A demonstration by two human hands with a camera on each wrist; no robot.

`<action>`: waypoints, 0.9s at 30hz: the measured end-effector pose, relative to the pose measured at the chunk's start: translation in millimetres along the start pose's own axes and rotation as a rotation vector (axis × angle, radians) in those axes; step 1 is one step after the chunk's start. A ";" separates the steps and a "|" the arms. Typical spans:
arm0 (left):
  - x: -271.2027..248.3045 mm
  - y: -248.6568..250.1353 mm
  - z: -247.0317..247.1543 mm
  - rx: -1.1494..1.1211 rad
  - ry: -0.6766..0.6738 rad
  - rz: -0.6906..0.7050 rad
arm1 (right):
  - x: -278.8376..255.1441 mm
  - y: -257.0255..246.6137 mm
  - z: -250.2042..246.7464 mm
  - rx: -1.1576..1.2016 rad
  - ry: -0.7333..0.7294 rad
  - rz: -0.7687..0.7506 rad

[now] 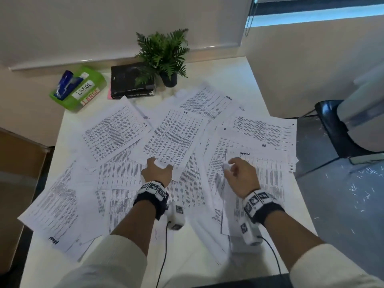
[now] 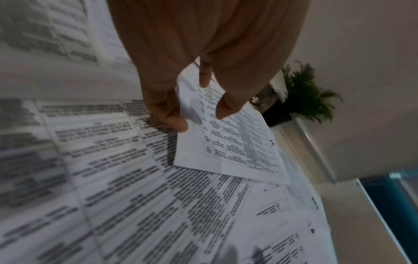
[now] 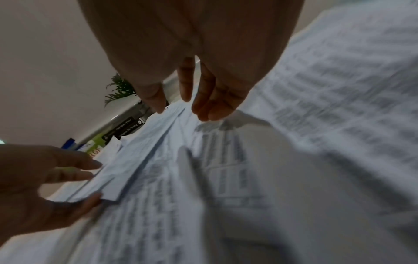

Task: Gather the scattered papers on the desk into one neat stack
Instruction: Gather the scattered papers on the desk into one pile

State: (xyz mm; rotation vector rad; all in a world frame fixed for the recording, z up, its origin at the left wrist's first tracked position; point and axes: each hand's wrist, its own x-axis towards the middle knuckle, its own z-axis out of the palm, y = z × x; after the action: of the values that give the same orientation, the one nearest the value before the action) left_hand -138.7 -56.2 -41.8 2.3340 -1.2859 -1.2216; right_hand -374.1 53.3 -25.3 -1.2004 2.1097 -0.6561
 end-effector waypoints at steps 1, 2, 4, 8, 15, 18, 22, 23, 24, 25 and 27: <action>3.3 2.9 -0.7 -0.089 0.004 -0.060 | 3.8 -11.3 11.3 0.018 -0.044 0.003; 5.5 5.8 -1.3 -0.183 0.013 -0.100 | 7.5 -20.9 22.6 0.044 -0.080 0.022; 10.2 8.8 -1.4 -0.307 0.021 -0.123 | 11.1 -41.0 38.7 0.096 -0.126 0.076; 12.0 3.7 -1.2 -0.580 -0.111 -0.094 | 17.6 -58.3 60.5 0.158 -0.133 0.173; -64.8 -46.5 -29.2 -0.293 -0.938 -0.048 | 21.7 -51.2 52.9 0.270 -0.103 0.372; -65.8 -69.5 -46.9 -0.046 -0.975 0.032 | 13.4 -42.2 49.2 0.093 -0.146 0.312; -33.6 -71.7 -65.2 0.156 -0.318 0.272 | 1.6 -44.7 50.6 -0.042 -0.157 0.251; -26.0 -69.1 -68.7 0.149 -0.209 0.261 | -1.3 -49.7 52.6 -0.075 -0.146 0.242; -19.5 -67.1 -69.8 0.125 -0.161 0.236 | -3.0 -53.7 55.2 -0.126 -0.148 0.243; -13.2 -65.8 -69.1 0.116 -0.159 0.216 | -4.1 -58.5 58.7 -0.167 -0.154 0.253; -9.4 -58.2 -66.5 0.127 -0.200 0.196 | -5.2 -66.8 67.4 -0.182 -0.175 0.282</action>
State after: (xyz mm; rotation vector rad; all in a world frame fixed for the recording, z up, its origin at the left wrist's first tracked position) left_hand -56.4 -27.1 -25.0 2.1472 -1.6591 -1.3724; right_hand -285.4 19.0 -25.0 -0.9856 2.1669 -0.2282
